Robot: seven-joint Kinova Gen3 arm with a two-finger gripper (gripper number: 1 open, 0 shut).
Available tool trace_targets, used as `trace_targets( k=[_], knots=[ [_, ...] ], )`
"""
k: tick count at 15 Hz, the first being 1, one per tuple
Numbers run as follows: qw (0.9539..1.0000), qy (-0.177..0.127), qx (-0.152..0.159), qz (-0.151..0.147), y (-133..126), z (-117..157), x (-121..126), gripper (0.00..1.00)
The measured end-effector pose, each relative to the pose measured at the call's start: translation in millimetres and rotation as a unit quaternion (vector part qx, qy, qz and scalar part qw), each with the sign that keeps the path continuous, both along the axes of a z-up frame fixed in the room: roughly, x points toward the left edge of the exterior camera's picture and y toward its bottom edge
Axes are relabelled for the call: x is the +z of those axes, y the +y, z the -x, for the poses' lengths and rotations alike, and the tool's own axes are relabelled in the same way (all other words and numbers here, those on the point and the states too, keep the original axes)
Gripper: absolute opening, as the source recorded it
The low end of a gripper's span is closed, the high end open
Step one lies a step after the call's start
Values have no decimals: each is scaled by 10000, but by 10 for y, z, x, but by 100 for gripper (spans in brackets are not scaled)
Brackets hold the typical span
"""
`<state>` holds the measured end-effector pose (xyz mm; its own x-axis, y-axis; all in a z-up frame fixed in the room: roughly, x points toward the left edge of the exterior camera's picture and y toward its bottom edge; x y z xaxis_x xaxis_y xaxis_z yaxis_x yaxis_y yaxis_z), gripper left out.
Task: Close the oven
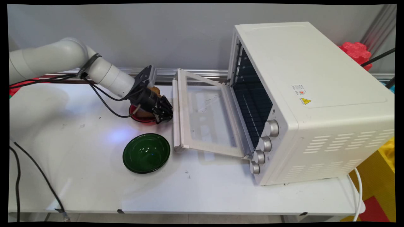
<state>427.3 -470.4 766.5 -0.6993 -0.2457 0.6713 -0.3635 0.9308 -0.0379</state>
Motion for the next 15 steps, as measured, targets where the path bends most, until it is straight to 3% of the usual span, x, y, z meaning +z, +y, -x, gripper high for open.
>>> trace_targets(
  k=[15],
  knots=[
    [9993,347,-58,154,-22,58,289,0]
  ],
)
